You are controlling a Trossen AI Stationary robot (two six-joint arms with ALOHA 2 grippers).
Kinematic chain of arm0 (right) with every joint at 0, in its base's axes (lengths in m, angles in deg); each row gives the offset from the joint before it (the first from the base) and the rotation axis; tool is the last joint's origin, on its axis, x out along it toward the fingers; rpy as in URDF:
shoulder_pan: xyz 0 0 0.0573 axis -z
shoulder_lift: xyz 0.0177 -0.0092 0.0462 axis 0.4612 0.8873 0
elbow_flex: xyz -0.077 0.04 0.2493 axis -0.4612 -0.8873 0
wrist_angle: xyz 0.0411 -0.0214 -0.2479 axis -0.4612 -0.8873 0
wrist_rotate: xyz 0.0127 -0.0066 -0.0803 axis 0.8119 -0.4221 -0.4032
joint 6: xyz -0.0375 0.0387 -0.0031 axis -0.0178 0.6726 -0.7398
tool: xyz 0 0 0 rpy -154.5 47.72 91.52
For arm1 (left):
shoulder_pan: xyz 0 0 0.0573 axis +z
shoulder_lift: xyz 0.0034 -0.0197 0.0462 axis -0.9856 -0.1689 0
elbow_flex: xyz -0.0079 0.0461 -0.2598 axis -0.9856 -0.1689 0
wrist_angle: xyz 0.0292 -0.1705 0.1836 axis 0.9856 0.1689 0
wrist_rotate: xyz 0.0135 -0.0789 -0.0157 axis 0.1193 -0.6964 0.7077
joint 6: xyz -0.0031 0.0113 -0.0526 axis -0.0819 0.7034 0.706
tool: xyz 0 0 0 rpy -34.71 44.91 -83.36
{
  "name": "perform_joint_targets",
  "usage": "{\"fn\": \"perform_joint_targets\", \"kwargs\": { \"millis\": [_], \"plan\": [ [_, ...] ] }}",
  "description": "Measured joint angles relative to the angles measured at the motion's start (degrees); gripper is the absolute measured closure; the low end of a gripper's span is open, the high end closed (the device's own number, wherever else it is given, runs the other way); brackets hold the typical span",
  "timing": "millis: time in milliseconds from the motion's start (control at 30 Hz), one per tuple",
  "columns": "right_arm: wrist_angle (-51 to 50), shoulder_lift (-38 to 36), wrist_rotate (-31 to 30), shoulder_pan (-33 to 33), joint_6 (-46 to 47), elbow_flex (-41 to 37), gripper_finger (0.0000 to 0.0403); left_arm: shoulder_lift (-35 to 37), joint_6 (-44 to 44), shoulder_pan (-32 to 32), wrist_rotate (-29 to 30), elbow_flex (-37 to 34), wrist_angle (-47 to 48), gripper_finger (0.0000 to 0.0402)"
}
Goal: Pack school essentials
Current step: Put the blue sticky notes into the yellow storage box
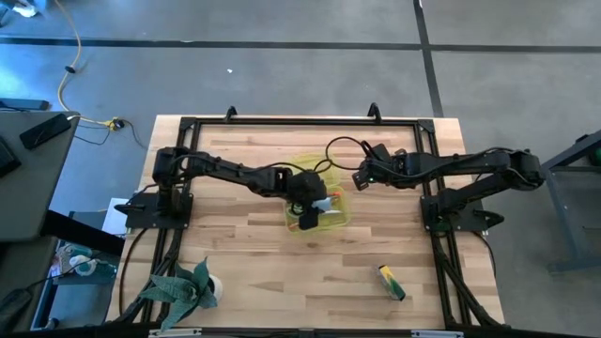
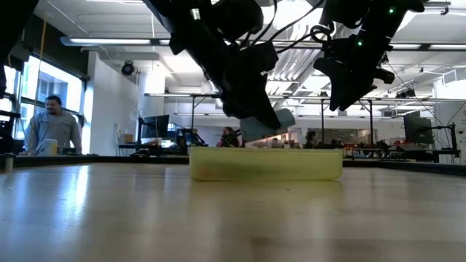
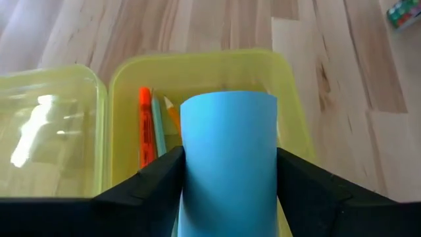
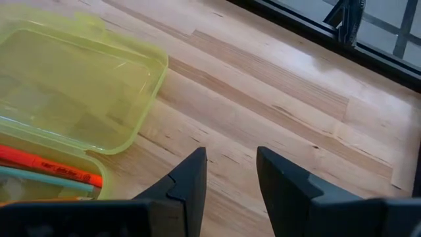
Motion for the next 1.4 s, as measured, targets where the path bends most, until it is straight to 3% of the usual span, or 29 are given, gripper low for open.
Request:
{"fn": "perform_joint_targets", "kwargs": {
  "millis": [500, 1400],
  "plan": [
    [0.0, 0.0, 0.0, 0.0, 0.0, 0.0, 0.0279, 0.1, 0.1, 0.0, -3.4, 0.1, -0.7, 0.0116],
    [0.0, 0.0, 0.1, 0.0, 0.0, 0.0, 0.0279, 0.1, 0.3, 0.1, -3.0, 0.3, -8.0, 0.0112]
  ]
}}
